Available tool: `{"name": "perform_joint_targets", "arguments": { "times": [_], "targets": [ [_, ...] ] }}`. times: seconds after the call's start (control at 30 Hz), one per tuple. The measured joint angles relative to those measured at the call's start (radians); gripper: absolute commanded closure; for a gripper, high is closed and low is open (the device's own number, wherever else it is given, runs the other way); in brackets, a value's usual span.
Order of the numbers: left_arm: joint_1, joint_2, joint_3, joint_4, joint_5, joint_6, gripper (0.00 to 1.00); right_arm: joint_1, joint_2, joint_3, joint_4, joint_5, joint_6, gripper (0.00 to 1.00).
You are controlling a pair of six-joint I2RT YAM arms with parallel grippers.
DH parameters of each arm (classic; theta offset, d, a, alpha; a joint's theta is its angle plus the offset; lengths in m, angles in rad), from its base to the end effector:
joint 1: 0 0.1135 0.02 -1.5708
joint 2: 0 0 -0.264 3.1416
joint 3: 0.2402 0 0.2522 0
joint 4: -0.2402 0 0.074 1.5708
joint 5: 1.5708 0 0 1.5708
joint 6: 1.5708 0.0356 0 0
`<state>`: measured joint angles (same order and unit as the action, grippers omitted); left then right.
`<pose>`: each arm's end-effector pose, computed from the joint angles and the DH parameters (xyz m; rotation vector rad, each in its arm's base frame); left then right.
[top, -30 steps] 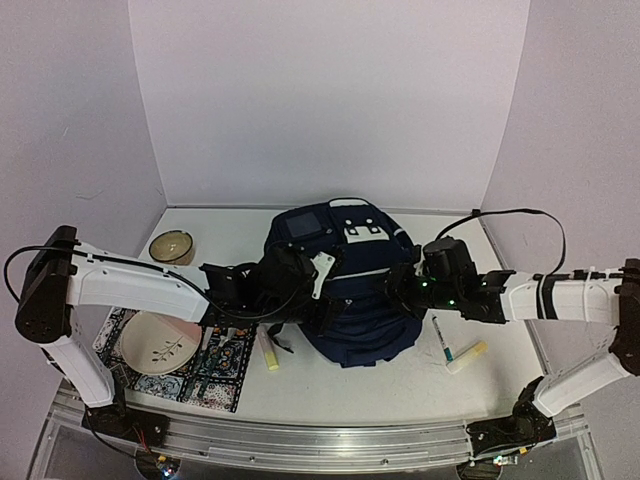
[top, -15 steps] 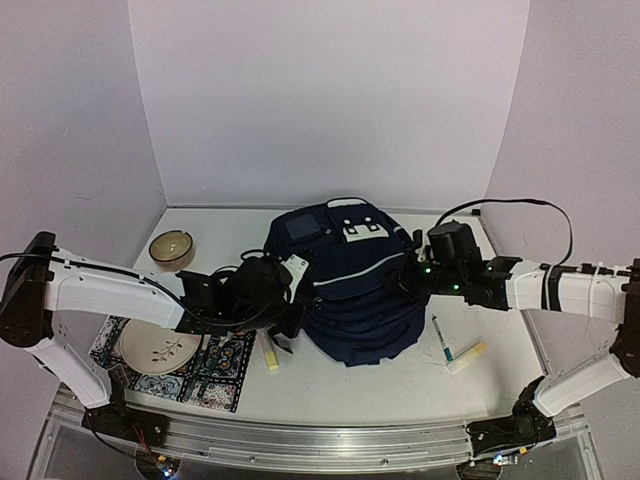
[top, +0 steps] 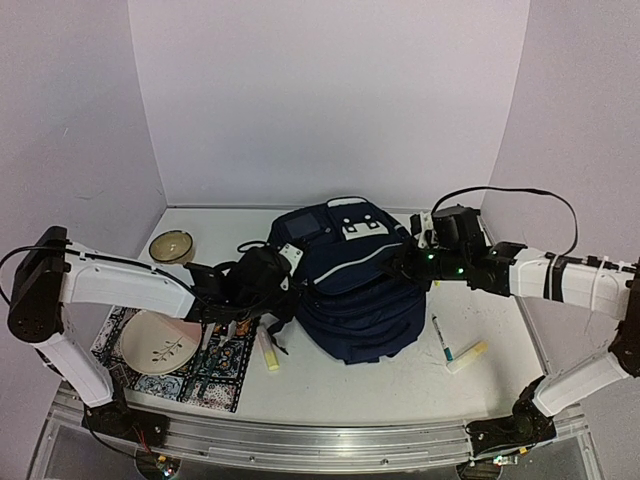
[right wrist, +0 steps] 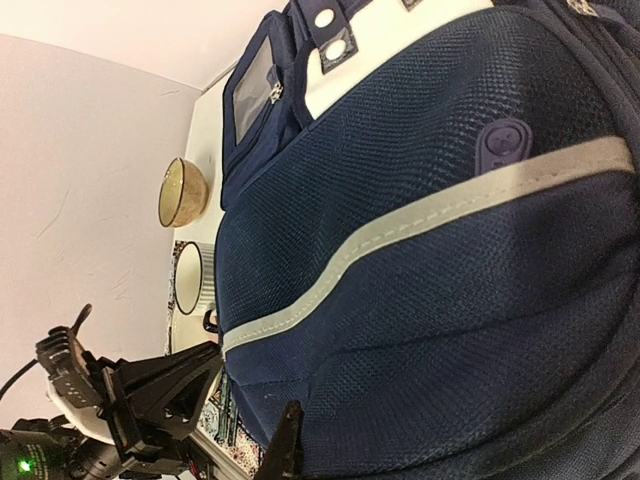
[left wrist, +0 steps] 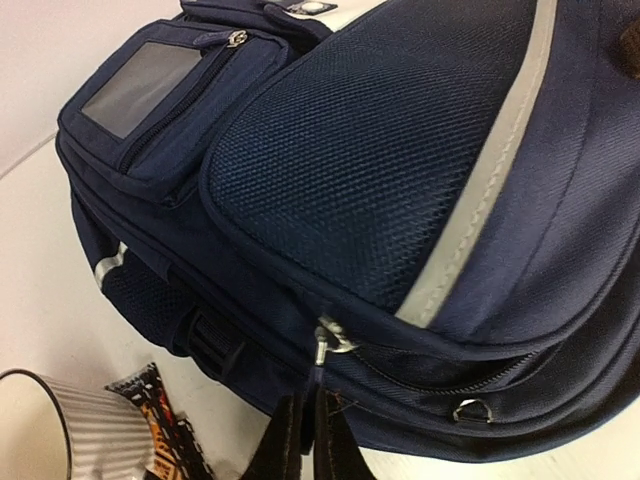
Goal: Pack the student bag
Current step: Unzip the second largest pocket of the student bag, then pick up the second largest pocket of the bag from the student bag.
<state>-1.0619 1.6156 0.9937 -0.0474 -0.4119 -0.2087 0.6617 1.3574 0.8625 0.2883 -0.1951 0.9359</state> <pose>0.1827 -0.2983 0.2171 0.7002 2.0722 -0.2591 0.2441 0.1989 0.2856 0.1141 1.9724 1.2805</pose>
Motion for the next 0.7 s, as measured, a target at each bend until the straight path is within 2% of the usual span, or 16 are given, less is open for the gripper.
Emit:
{"name": "perform_joint_targets", "arguments": {
  "times": [0.1,0.23,0.47,0.7],
  "targets": [
    [0.021,0.003,0.001,-0.016,-0.022,0.014,0.61,-0.005,0.001,0.004,-0.019,-0.003,-0.013,0.89],
    [0.044,-0.027,0.0,-0.024,-0.007,0.031,0.49,-0.006,0.001,0.004,-0.03,-0.002,-0.029,0.89],
    [0.033,-0.116,0.005,0.025,0.102,0.091,0.38,-0.007,0.002,0.037,-0.037,-0.01,-0.035,0.88],
    [-0.034,-0.062,0.048,0.097,0.136,0.219,0.29,-0.009,0.019,0.09,-0.046,-0.036,-0.035,0.88]
  ]
}}
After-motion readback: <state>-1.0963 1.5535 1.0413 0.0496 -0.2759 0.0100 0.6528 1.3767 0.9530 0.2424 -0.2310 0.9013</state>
